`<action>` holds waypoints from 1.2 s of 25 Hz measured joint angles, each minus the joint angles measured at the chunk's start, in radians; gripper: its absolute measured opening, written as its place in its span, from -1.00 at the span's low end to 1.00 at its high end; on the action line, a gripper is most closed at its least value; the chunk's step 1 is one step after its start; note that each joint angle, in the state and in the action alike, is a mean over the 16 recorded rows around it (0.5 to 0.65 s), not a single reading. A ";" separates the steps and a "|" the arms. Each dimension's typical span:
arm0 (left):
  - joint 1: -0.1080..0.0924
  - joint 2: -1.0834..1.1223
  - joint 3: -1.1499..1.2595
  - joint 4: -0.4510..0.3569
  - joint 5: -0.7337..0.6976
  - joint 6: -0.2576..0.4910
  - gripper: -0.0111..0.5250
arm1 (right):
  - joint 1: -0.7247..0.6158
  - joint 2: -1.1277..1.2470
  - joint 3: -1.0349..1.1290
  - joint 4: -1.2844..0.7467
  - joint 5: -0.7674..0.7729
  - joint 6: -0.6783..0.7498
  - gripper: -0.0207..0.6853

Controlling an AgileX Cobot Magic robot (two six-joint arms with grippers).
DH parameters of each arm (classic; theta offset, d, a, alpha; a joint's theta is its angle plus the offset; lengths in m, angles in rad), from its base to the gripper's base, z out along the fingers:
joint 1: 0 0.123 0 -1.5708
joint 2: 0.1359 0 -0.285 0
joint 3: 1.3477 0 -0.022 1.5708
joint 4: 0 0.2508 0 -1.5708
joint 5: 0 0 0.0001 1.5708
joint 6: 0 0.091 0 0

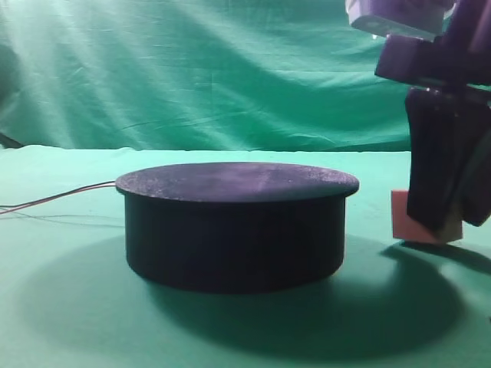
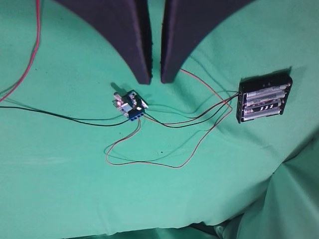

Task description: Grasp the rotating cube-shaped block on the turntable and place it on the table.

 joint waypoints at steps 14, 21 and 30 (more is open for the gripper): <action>0.000 0.000 0.000 0.000 0.000 0.000 -0.96 | 0.000 -0.512 0.035 -0.113 0.254 0.147 -0.81; 0.000 0.000 0.000 0.000 0.000 0.000 -0.96 | -0.001 -0.727 0.132 -0.086 0.219 0.157 -0.94; 0.000 0.000 0.000 0.000 0.000 0.000 -0.96 | -0.031 -0.858 0.189 -0.113 0.135 0.137 -0.94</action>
